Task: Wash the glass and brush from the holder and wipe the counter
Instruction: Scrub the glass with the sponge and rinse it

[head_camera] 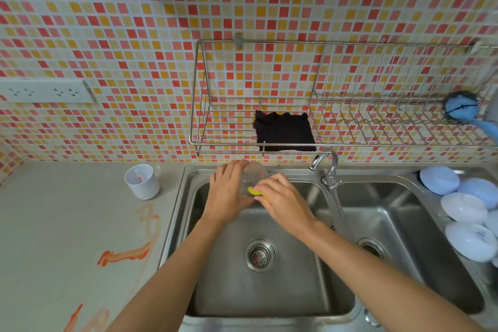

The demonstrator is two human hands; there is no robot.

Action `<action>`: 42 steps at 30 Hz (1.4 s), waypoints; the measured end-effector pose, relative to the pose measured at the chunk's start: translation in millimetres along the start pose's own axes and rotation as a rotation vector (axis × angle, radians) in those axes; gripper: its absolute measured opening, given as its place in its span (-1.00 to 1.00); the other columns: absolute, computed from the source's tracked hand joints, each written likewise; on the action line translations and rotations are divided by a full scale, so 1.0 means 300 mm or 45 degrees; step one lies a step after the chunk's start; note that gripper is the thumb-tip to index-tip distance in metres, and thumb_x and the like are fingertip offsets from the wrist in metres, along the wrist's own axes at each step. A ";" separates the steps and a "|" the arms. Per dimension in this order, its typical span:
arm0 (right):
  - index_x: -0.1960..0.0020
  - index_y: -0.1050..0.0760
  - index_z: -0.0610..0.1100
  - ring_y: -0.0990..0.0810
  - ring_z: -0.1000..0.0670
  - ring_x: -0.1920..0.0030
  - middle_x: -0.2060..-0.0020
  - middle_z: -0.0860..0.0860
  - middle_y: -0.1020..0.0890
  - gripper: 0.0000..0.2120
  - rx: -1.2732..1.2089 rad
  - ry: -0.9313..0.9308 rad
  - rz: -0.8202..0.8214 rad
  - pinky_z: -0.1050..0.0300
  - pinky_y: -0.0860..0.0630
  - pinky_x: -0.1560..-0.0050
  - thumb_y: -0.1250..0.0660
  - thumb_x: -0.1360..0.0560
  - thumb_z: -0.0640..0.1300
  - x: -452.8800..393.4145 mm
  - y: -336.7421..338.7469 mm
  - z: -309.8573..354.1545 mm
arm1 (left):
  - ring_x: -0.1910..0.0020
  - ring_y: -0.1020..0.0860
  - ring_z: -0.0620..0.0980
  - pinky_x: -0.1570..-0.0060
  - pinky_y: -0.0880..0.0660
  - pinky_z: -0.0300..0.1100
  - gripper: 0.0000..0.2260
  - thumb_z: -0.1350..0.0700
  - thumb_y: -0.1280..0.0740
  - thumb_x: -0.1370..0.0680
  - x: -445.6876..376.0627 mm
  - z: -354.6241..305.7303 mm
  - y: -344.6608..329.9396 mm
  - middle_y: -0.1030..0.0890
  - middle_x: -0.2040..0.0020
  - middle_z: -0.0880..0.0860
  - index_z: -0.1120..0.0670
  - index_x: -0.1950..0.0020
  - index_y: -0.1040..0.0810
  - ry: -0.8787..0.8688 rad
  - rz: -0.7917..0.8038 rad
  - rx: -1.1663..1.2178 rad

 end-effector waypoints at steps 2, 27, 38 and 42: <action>-0.09 -0.62 -0.18 -0.51 -0.06 0.02 0.01 0.00 -0.65 -0.80 0.021 0.069 -0.005 0.12 -0.50 -0.10 -0.38 -0.50 -0.14 0.020 -0.005 0.021 | -0.23 -0.38 0.01 -0.15 -0.46 -0.03 -0.30 -0.06 -0.54 -0.32 -0.010 0.002 -0.001 -0.47 -0.31 -0.04 -0.01 -0.37 -0.32 -0.099 0.023 -0.002; 0.06 -0.68 -0.14 -0.61 -0.05 0.04 0.11 0.03 -0.68 -0.70 0.327 0.152 0.080 0.07 -0.54 0.08 -0.17 -0.44 -0.21 0.038 -0.032 0.021 | -0.16 -0.45 0.01 -0.08 -0.47 -0.07 -0.37 -0.01 -0.52 -0.33 -0.009 -0.021 -0.025 -0.51 -0.26 -0.05 -0.02 -0.34 -0.37 -0.380 0.140 -0.178; 0.07 -0.68 -0.09 -0.60 -0.06 0.08 0.17 0.04 -0.68 -0.70 0.214 0.108 0.264 0.08 -0.57 0.10 -0.28 -0.30 -0.31 0.051 -0.062 0.001 | -0.13 -0.50 0.04 0.00 -0.52 -0.07 -0.32 0.06 -0.53 -0.28 0.010 -0.019 -0.039 -0.53 -0.24 -0.04 -0.03 -0.34 -0.35 -0.403 0.251 -0.174; 0.11 -0.64 -0.17 -0.59 -0.09 0.03 0.15 -0.02 -0.64 -0.76 0.401 0.207 0.220 0.01 -0.55 0.05 -0.18 -0.46 -0.26 0.026 -0.034 -0.033 | -0.11 -0.50 0.01 -0.03 -0.48 -0.09 -0.33 0.11 -0.52 -0.25 0.017 -0.031 -0.028 -0.54 -0.21 -0.07 -0.03 -0.32 -0.38 -0.354 0.219 -0.155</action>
Point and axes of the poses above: each hand's wrist, its own x-axis away from the middle knuckle, its own y-axis out of the back of the hand, z = x × y, the point moved 6 cm from there along -x, towards the middle knuckle
